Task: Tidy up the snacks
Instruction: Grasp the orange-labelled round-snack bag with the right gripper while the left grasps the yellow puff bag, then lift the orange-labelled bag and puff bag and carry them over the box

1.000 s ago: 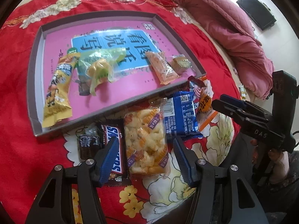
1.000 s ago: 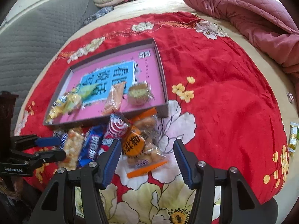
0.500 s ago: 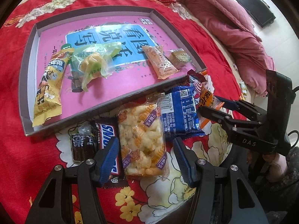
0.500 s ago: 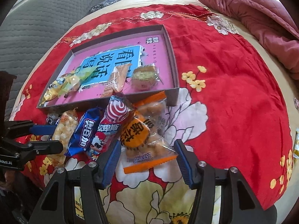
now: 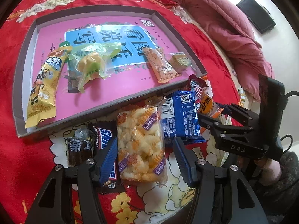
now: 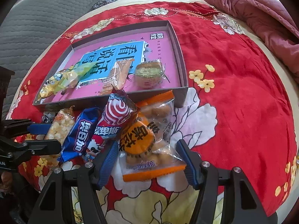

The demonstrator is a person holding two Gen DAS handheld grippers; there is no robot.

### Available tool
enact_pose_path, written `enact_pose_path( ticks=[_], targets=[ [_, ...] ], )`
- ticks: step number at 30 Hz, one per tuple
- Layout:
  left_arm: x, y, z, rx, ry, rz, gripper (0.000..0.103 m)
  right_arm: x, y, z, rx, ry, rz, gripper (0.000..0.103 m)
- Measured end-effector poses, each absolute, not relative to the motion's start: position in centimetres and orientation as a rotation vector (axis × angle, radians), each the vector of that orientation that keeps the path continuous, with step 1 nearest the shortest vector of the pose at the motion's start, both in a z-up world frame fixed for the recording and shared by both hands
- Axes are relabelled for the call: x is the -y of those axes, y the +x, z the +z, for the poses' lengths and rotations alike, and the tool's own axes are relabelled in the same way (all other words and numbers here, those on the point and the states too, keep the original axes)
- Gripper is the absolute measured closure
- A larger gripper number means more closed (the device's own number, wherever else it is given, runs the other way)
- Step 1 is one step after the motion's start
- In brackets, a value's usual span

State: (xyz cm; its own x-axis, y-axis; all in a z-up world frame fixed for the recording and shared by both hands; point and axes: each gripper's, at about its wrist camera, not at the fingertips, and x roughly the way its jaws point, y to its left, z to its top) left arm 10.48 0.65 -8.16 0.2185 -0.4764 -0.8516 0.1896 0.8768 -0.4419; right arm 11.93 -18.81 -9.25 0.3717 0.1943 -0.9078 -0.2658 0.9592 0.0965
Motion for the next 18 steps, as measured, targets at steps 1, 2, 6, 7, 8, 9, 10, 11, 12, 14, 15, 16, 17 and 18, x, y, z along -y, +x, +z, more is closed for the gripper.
enact_pose_path(
  ticks=[1,2,6,7,8,9,10,11,12,14,15,16,17,18],
  targets=[
    [-0.7,10.5,-8.2,-1.272,-0.272,-0.469,0.041,18.8,12.0,-9.4,-1.154,-0.072,0.295,0.039],
    [-0.8,10.6,-8.3,-1.272,-0.282,-0.471,0.041,18.7,12.1,-9.5,-1.152,-0.076,0.294,0.039],
    [-0.9,10.9,-9.4,-1.315,-0.348,-0.488,0.042,18.1,12.3,-9.8,-1.127,-0.127,0.287,0.039],
    [-0.9,11.0,-9.6,-1.315,-0.353,-0.484,0.042,18.0,12.4,-9.9,-1.12,-0.14,0.286,0.039],
    [-0.9,11.0,-9.6,-1.309,-0.353,-0.48,0.043,17.8,12.5,-10.1,-1.118,-0.154,0.287,0.039],
    [-0.9,11.0,-9.5,-1.31,-0.351,-0.48,0.044,17.7,12.5,-10.2,-1.114,-0.159,0.288,0.04],
    [-0.9,11.0,-9.5,-1.309,-0.351,-0.479,0.044,17.6,12.5,-10.2,-1.109,-0.163,0.289,0.04],
    [-0.9,11.0,-9.5,-1.309,-0.357,-0.476,0.046,17.7,12.4,-10.2,-1.105,-0.163,0.291,0.04],
    [-1.1,11.0,-9.5,-1.309,-0.365,-0.47,0.052,17.8,12.4,-10.2,-1.102,-0.157,0.292,0.041],
    [-1.4,11.2,-9.6,-1.313,-0.382,-0.471,0.053,18.1,12.3,-10.1,-1.098,-0.138,0.297,0.041],
    [-1.5,11.2,-9.6,-1.313,-0.391,-0.474,0.053,18.2,12.3,-10.0,-1.098,-0.127,0.297,0.042],
    [-1.6,11.2,-9.6,-1.313,-0.392,-0.475,0.053,18.4,12.3,-10.0,-1.099,-0.115,0.297,0.043],
    [-1.6,11.1,-9.5,-1.31,-0.391,-0.475,0.053,18.7,12.3,-9.9,-1.1,-0.1,0.296,0.043],
    [-1.6,11.1,-9.5,-1.309,-0.389,-0.475,0.053,18.8,12.3,-9.8,-1.1,-0.089,0.295,0.043]
  ],
)
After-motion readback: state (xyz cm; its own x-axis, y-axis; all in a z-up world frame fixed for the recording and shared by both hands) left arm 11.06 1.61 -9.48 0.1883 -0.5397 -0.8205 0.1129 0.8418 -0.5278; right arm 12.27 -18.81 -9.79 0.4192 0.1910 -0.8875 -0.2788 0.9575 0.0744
